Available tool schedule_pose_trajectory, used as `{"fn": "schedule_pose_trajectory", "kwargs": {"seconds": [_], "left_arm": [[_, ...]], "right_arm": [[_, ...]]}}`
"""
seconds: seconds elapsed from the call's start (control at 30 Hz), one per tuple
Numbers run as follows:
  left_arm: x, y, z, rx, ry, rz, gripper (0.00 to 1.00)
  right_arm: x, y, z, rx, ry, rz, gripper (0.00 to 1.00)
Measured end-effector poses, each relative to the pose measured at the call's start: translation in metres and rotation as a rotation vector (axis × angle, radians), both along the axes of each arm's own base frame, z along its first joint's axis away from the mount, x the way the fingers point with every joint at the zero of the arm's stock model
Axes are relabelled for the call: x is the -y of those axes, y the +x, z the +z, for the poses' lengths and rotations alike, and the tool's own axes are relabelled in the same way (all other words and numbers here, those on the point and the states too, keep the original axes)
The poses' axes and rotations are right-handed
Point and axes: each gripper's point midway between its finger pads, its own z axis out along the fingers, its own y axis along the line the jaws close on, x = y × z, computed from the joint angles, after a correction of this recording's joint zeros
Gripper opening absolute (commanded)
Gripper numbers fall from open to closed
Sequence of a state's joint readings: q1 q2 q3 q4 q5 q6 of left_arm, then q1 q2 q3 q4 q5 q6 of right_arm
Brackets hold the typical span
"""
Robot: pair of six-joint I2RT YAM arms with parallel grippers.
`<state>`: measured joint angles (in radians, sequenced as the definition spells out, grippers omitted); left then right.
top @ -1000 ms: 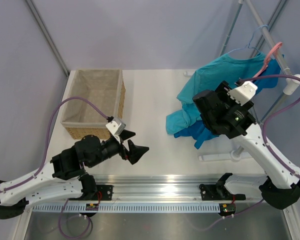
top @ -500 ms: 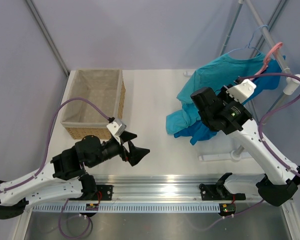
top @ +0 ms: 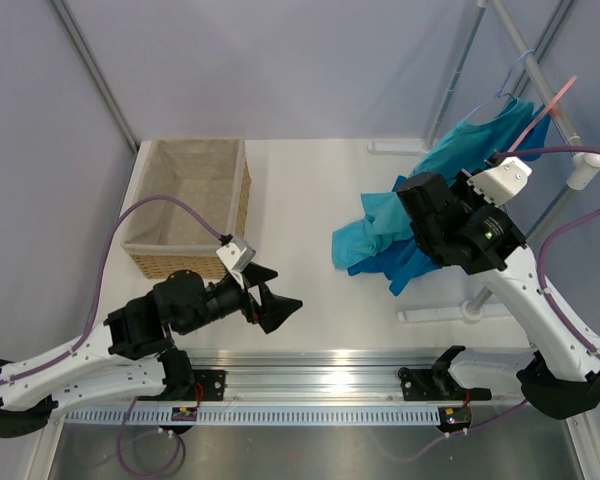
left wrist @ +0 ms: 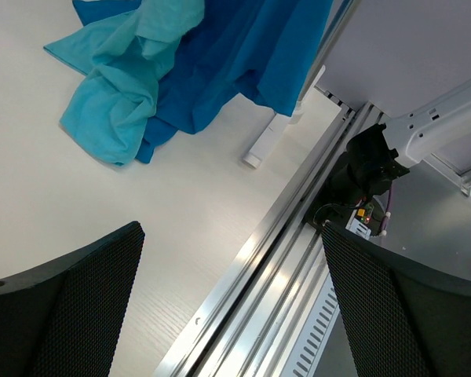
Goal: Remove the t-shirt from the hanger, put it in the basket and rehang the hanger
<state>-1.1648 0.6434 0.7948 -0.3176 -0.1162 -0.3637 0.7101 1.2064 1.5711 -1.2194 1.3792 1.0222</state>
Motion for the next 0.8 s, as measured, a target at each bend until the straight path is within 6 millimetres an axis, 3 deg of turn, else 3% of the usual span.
{"fn": "schedule_pose_trajectory", "kwargs": {"seconds": [0.27, 0.8], "left_arm": [[0.003, 0.000, -0.001, -0.008, 0.000, -0.002, 0.99], [0.011, 0.003, -0.008, -0.016, 0.018, -0.003, 0.99]], "right_arm": [[0.005, -0.007, 0.014, 0.014, 0.007, 0.032, 0.00], [-0.008, 0.006, 0.008, -0.031, -0.044, 0.089, 0.00]]}}
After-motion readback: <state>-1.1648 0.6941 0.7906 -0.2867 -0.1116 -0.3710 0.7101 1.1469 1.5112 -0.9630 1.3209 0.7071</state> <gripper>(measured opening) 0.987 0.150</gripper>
